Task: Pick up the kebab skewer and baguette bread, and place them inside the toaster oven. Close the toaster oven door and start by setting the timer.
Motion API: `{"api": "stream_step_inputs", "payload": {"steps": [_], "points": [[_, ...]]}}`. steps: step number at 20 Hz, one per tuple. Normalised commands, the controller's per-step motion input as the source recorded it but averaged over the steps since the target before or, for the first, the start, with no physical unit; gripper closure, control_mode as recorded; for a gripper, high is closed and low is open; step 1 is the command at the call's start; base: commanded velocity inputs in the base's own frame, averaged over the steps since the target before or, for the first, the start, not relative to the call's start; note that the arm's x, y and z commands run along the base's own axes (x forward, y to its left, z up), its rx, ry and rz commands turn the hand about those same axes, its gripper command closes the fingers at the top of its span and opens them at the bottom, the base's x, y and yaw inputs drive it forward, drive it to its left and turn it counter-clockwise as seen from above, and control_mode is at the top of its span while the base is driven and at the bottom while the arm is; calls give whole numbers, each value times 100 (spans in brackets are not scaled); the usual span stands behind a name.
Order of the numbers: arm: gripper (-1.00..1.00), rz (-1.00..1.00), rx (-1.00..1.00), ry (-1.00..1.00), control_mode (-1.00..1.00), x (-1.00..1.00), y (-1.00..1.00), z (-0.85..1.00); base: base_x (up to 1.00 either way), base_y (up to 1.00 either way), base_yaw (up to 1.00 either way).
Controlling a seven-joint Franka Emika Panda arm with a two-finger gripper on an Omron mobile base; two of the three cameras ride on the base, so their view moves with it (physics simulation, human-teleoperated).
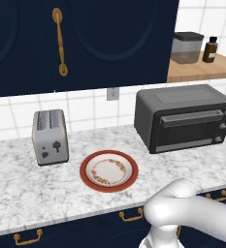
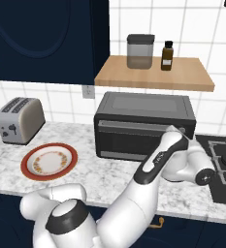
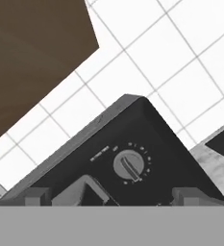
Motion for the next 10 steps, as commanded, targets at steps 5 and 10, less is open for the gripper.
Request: {"api": "stream_step_inputs", "payload": {"steps": [5, 10], "points": [[-100, 0, 3, 0, -100, 13, -24, -1, 0, 0, 0], [-100, 0, 0, 0, -100, 12, -1, -19, 0, 0, 0]]}}
